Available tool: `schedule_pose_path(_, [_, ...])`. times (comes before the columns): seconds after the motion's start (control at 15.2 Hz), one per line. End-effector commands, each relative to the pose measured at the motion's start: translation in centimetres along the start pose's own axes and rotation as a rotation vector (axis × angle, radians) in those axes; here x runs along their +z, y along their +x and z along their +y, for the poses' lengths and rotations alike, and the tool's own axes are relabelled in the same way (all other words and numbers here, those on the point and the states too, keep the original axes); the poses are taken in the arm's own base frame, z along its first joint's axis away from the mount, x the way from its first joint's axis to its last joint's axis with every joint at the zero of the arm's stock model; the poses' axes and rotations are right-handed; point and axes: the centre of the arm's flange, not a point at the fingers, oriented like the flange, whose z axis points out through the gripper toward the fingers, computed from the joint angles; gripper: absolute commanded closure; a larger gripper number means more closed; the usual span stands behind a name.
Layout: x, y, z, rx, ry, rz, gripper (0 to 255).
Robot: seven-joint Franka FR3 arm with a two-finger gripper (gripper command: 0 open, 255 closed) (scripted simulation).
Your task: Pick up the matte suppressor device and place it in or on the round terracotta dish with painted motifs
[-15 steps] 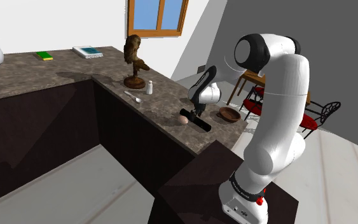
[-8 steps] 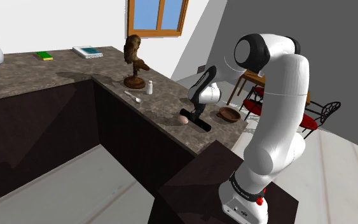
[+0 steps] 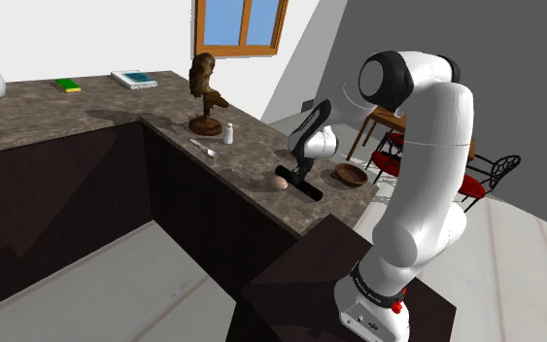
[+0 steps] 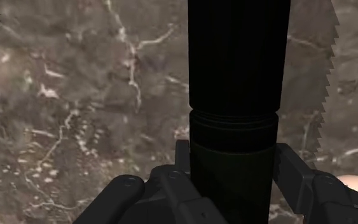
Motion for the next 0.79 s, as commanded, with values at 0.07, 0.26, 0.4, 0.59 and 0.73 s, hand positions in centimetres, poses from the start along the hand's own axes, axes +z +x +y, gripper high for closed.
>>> schedule_pose_path(0.07, [-1.3,0.0,0.1,0.0,0.0,0.001,255])
schedule_pose_path(0.26, [-2.9,0.0,0.2,0.0,0.0,0.001,255])
schedule_pose_path(0.4, [-4.0,0.0,0.3,0.0,0.0,0.001,255])
schedule_pose_path(0.59, [-5.5,0.0,0.4,0.0,0.0,0.001,255])
schedule_pose_path(0.73, [-6.6,0.0,0.5,0.0,0.0,0.001,255])
